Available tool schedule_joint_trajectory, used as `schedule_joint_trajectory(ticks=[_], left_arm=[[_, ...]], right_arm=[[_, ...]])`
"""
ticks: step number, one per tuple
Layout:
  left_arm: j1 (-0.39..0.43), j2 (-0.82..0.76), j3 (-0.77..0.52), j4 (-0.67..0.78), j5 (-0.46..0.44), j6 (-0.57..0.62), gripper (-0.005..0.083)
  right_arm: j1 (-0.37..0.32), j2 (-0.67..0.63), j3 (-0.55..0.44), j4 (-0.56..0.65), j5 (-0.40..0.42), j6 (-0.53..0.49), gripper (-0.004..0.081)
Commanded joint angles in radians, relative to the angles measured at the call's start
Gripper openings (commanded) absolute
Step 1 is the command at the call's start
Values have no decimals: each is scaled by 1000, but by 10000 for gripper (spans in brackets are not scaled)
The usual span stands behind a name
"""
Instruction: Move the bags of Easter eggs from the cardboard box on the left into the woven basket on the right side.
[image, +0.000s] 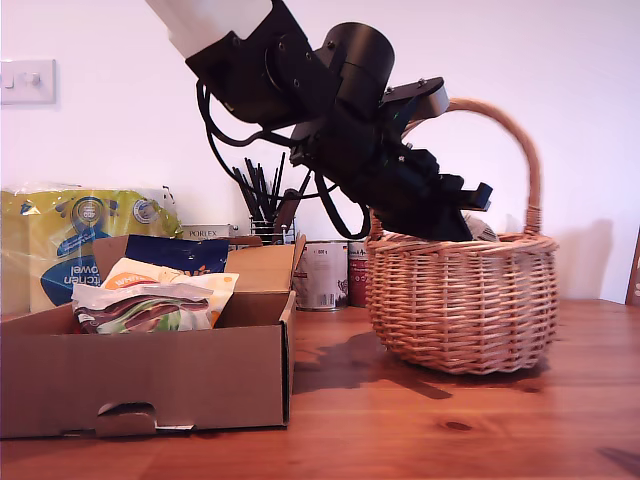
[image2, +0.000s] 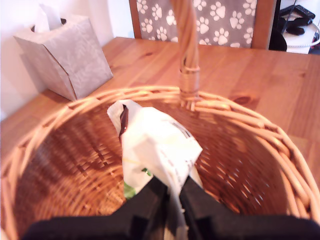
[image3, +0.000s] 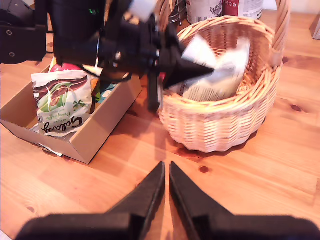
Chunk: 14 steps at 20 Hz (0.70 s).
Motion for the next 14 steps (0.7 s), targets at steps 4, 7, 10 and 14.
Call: schedule_joint_trajectory(ticks=[4,7,10,14], left_arm=[[-6,-11,12,5,3,5,180],[-6,-11,48,0,18,5,305],[-6,-21,103,-26,88,4,307],[-6,-49,166,-134,132,5,350]], right_arm=[[5,1,11,6,0,-5,-13],[5,1,11,6,0,-8,-13],[5,4,11,11,0,-10,-13],[5,5,11,13,1,-10,-13]])
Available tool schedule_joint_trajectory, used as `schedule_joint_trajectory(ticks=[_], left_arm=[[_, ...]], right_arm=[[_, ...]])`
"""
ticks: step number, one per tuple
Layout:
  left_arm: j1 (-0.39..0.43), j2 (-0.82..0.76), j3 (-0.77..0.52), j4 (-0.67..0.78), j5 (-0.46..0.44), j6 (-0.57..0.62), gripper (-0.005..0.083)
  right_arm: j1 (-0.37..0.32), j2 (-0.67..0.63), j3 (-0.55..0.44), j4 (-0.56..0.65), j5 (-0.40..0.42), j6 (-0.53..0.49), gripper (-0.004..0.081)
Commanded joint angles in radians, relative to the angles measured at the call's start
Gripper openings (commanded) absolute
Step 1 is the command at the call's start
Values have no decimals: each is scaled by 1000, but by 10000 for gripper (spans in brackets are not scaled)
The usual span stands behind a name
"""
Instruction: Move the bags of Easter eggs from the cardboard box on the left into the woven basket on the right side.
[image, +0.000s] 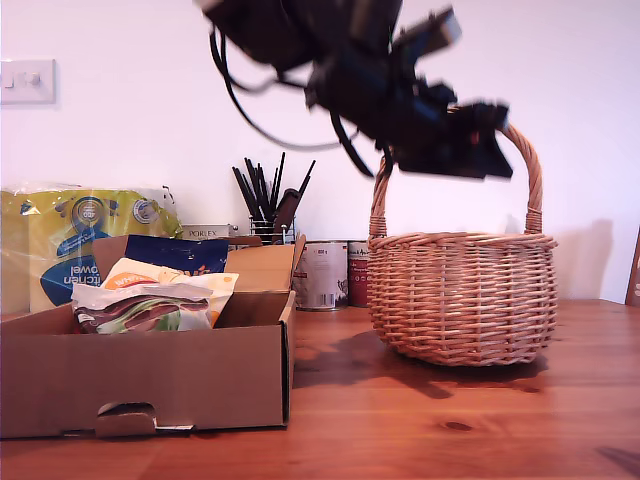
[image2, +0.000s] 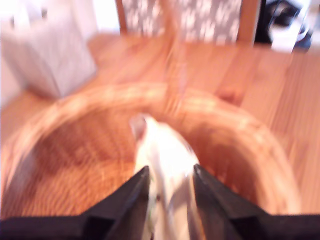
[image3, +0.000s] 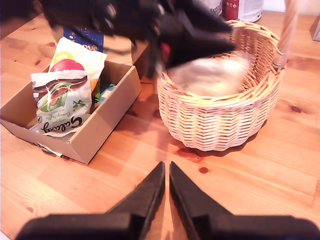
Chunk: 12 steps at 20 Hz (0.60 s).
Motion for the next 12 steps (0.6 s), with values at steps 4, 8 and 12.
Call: schedule_joint_trajectory(ticks=[4,8,12], left_arm=[[3,-80,17,-176,8,11,105],[16,-167,14,-405,8,23,-20],[27,-275,-94,-425,3,22,-20]], right_arm=[[5,1,11,9,0,-8,-13],[5,1,11,8,1,-26,-13],[5,1,11,8,1,-26,-13]])
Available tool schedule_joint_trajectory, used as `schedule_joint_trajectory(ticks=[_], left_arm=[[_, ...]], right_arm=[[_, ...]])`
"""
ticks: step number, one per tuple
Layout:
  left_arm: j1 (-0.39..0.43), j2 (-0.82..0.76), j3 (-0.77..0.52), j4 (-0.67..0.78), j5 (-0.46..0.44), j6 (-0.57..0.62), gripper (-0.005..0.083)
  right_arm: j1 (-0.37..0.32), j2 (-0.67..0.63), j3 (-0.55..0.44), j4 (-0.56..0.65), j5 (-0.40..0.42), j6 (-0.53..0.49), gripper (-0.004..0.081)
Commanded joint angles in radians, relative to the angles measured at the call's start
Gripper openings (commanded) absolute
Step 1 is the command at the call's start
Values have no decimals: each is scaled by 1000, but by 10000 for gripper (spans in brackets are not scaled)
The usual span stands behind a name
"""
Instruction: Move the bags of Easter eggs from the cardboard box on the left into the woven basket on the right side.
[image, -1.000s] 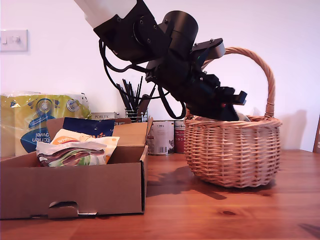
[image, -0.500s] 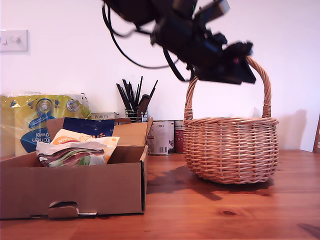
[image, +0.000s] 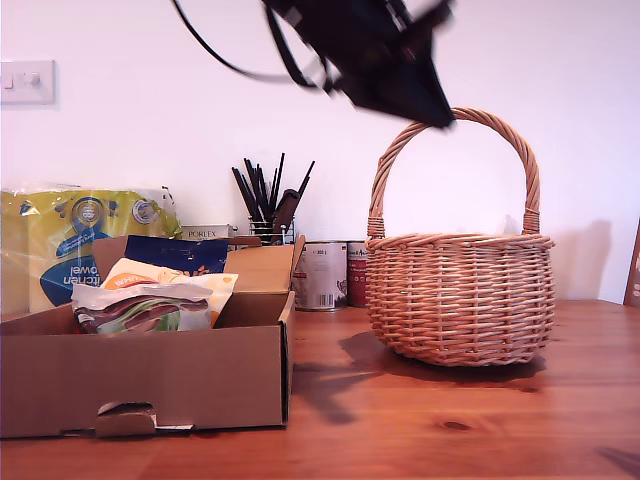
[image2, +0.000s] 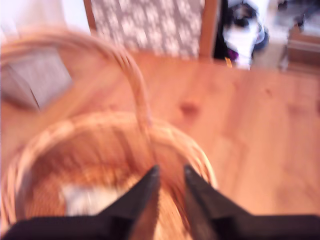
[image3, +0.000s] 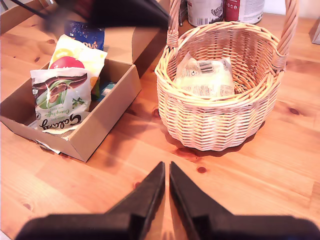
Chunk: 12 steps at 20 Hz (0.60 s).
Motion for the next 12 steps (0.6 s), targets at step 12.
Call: schedule_joint_trajectory(ticks=[12], left_arm=[[367,-633,-777,166,131,-2,-20]], right_arm=[[5,1,11,7,0,-3,-13]])
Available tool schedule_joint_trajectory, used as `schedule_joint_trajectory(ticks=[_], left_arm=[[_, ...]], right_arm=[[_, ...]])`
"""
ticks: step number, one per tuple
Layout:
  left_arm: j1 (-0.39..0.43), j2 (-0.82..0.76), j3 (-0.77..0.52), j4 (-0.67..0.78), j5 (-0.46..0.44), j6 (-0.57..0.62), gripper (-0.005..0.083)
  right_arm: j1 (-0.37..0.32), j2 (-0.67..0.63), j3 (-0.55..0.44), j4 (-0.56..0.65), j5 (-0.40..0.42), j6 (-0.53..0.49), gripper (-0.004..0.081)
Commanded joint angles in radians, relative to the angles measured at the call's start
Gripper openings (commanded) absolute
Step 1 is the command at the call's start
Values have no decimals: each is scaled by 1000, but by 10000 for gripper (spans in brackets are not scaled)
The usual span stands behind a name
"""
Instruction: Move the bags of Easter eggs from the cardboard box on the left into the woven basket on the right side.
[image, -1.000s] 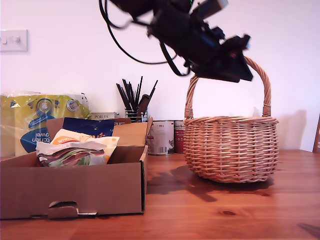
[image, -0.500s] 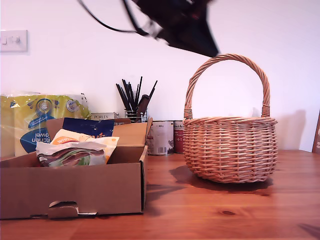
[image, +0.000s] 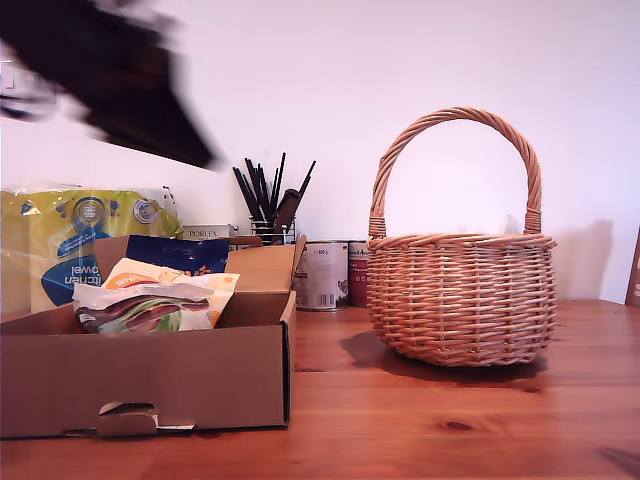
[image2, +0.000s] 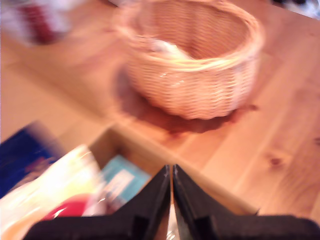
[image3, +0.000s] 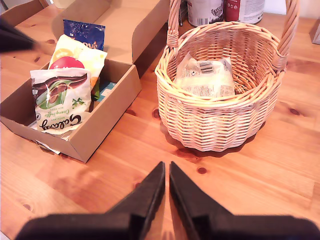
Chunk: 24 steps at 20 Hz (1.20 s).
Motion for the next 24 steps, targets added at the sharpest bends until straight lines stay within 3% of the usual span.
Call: schedule_joint_trajectory(ticks=[1,5,6,8,9,11,17,24], left_arm=[[32,-63,-30,-19,26,34,-20],[122,-119,-30,-101,26,85,5],[129,-114,-30,-110,22,108,163],[128,-88,-30,-107,-36,175,649],[127,-68,-30,-107,-42,229,746],[126,-13,-30,-69,-42,283,757],[133,224,-16,65,-41,291,757],[134,400,46,-9,-48,308,756]], right_arm=[[5,1,11,7,0,-3,-13],[5,1,11,8,1,-3,-13],[5,1,11,7,1,-3,-13],[5,1,11,7,0,-3,-13],[5,1,11,8,0,-3,-13],[5,2,11,8,1,-3,-13],[5,2,11,8,1,-3,-13],[5,2,11,8,1,-3,-13]])
